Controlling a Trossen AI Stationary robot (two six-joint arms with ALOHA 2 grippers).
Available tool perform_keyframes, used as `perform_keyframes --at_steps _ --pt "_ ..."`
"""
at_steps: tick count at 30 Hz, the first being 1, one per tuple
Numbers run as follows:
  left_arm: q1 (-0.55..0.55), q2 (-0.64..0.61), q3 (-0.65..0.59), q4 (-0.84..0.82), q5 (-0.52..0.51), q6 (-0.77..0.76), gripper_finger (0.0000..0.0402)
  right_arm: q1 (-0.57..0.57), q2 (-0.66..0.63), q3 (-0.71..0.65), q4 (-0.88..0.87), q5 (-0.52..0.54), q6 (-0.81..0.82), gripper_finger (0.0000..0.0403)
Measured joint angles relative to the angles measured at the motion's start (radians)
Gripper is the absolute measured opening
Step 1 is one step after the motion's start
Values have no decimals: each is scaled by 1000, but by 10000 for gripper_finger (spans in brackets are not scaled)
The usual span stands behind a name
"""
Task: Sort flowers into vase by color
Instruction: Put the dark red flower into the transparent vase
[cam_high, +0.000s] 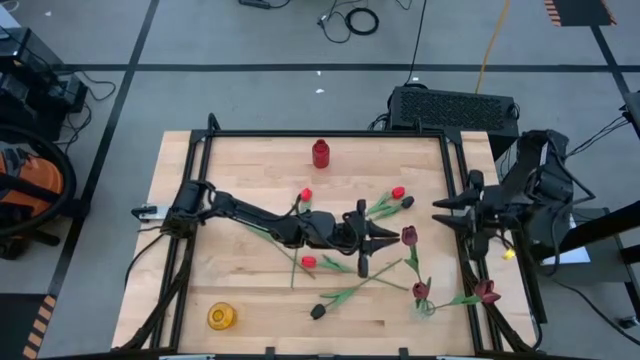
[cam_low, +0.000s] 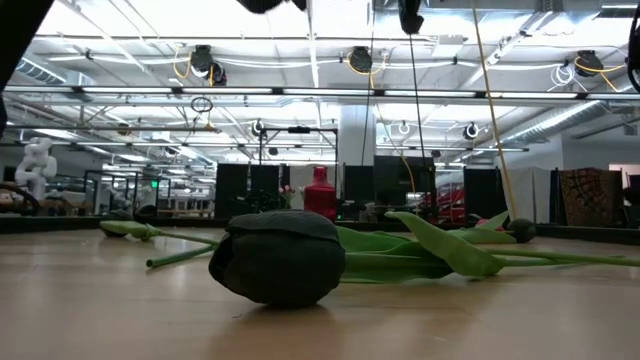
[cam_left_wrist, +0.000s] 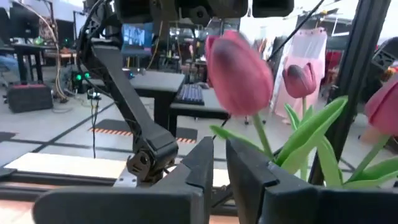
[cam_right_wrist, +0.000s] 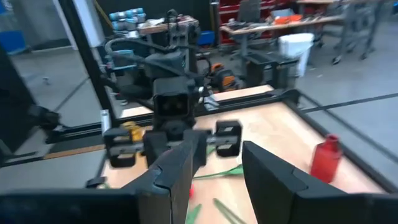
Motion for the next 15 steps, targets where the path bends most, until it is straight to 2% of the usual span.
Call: perform_keyframes --at_steps 7,15 --pt "-19 57 7 108 32 -2 47 0 55 0 -16 22 -2 132" --pt "-40 182 171 115 68 -1 47 0 152 0 -16 21 22 132"
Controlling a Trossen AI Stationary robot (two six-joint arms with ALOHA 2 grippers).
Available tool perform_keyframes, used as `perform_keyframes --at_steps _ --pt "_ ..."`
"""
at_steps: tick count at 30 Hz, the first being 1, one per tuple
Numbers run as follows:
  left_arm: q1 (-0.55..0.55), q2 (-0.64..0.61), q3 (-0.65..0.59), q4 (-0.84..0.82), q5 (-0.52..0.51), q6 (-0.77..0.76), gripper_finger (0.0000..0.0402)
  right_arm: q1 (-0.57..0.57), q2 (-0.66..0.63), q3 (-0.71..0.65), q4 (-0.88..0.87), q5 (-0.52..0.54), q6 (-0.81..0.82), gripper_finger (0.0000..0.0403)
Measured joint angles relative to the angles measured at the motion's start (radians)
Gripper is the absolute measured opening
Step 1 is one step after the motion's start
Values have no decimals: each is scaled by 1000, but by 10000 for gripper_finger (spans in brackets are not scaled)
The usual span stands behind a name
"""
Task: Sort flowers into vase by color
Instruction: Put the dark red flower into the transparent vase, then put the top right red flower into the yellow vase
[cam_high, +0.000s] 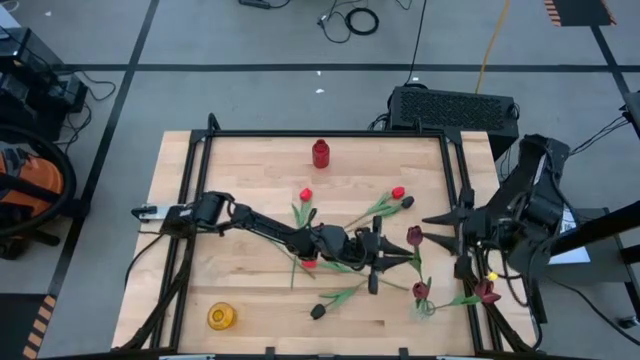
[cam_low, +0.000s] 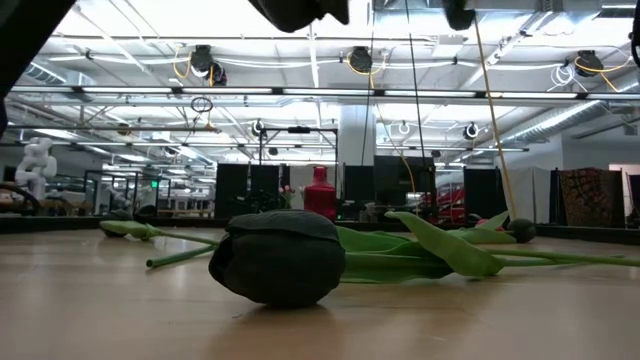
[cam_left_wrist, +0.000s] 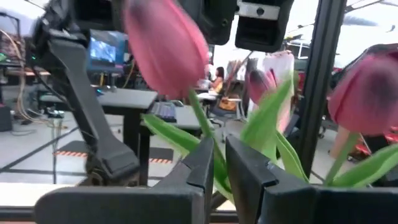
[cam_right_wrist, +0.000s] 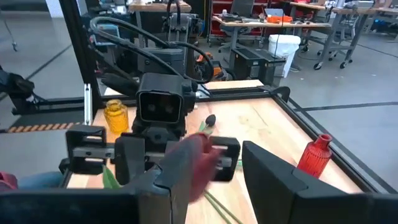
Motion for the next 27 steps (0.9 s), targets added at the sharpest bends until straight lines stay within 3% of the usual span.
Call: perform_keyframes --at_steps 17,22,27 --pt "-12 46 51 -66 10 -2 47 0 0 0 67 -11 -38 132" --pt "-15 45 50 -97 126 3 47 0 0 0 92 -18 -69 132" --pt "-26 46 50 -124 84 4 47 0 0 0 91 -29 -69 132"
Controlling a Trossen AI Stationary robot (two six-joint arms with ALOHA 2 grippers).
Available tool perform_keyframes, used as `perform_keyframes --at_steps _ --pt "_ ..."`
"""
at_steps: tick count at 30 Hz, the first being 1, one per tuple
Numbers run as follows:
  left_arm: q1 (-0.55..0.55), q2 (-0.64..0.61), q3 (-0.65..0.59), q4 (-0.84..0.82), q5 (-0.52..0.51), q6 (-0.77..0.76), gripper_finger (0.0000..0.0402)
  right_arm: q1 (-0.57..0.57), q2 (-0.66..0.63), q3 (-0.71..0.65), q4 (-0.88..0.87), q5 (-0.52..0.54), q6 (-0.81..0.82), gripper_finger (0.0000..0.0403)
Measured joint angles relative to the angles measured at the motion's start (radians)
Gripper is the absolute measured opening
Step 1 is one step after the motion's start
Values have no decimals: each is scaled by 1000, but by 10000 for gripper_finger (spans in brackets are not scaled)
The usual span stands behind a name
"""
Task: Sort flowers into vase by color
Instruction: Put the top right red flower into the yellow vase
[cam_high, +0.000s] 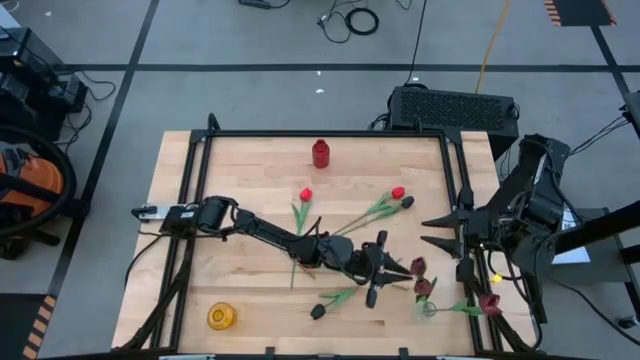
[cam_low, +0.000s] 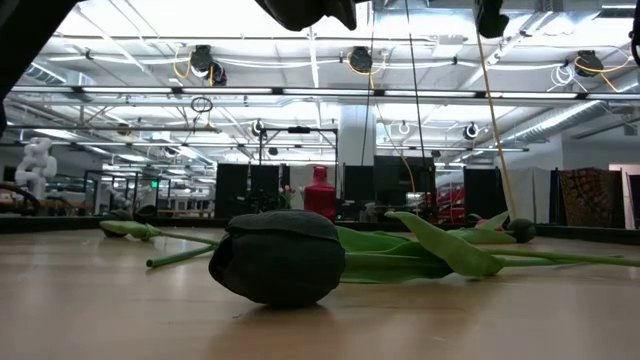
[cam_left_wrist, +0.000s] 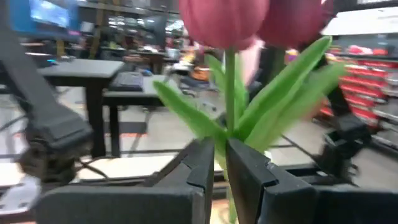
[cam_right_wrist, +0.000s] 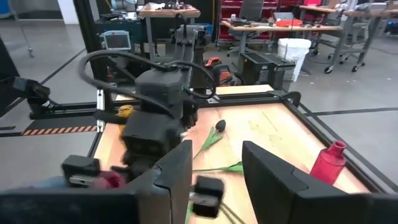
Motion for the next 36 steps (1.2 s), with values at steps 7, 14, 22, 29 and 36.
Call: perform_keyframes --at_steps 7,14,22,29,36 --pt "-3 0 0 47 -43 -21 47 0 -3 0 0 -12 -16 132" --pt "1 0 -1 -47 -45 21 47 0 -16 0 0 -8 -23 132" --pt "45 -144 -1 -391 -33 23 47 0 -15 0 -16 65 -31 132" --pt "45 -279 -45 -942 -209 -27 47 -2 3 0 -238 207 169 132" --pt "3 -294 -196 -1108 -433 -82 47 -12 15 0 -351 342 372 132"
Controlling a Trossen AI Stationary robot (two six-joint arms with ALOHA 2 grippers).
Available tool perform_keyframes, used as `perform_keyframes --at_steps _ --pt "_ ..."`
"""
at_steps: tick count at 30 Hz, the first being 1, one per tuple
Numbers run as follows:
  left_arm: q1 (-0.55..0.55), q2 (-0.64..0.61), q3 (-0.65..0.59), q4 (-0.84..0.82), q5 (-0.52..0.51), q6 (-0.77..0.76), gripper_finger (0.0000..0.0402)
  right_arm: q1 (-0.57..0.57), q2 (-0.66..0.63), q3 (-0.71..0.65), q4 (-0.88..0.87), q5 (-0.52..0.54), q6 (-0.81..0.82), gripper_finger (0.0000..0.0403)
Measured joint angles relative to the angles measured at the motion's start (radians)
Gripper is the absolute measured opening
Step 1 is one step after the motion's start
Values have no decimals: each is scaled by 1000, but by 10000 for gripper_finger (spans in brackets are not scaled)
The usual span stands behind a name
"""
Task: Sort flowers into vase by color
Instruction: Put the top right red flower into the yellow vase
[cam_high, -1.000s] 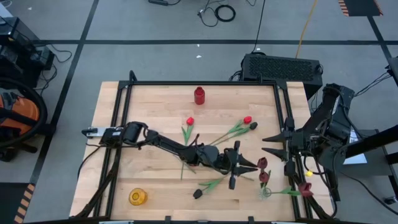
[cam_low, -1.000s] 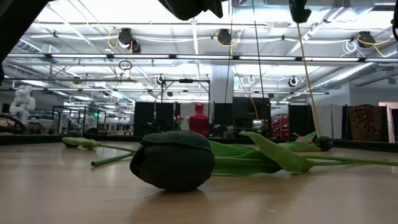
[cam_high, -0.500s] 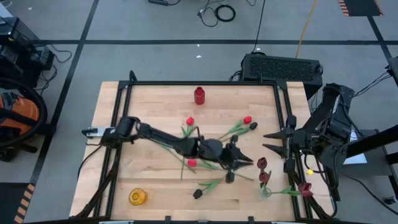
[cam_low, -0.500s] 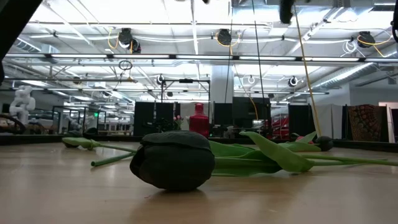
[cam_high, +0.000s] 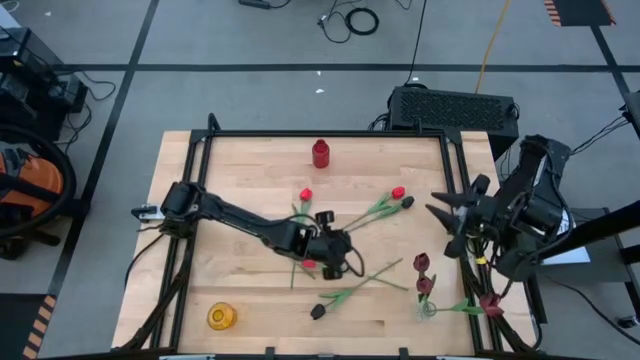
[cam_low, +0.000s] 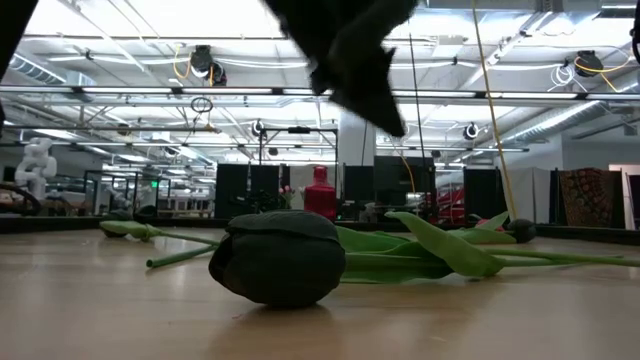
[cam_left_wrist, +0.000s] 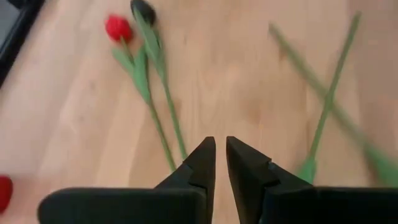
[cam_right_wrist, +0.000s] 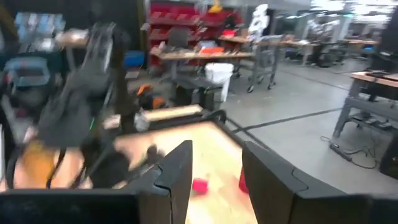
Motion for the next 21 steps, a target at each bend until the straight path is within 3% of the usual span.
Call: perform_keyframes --at_steps 4,12,16,21 --pt "8 2 -82 4 1 3 47 -82 -27 0 -5 23 3 121" --pt "13 1 -98 53 70 14 47 -293 -129 0 -2 -183 -69 52" --pt "15 -22 -97 123 133 52 47 -383 -133 0 179 -273 -258 21" --pt "16 -79 -97 174 166 67 47 -570 -129 0 483 -563 -639 2"
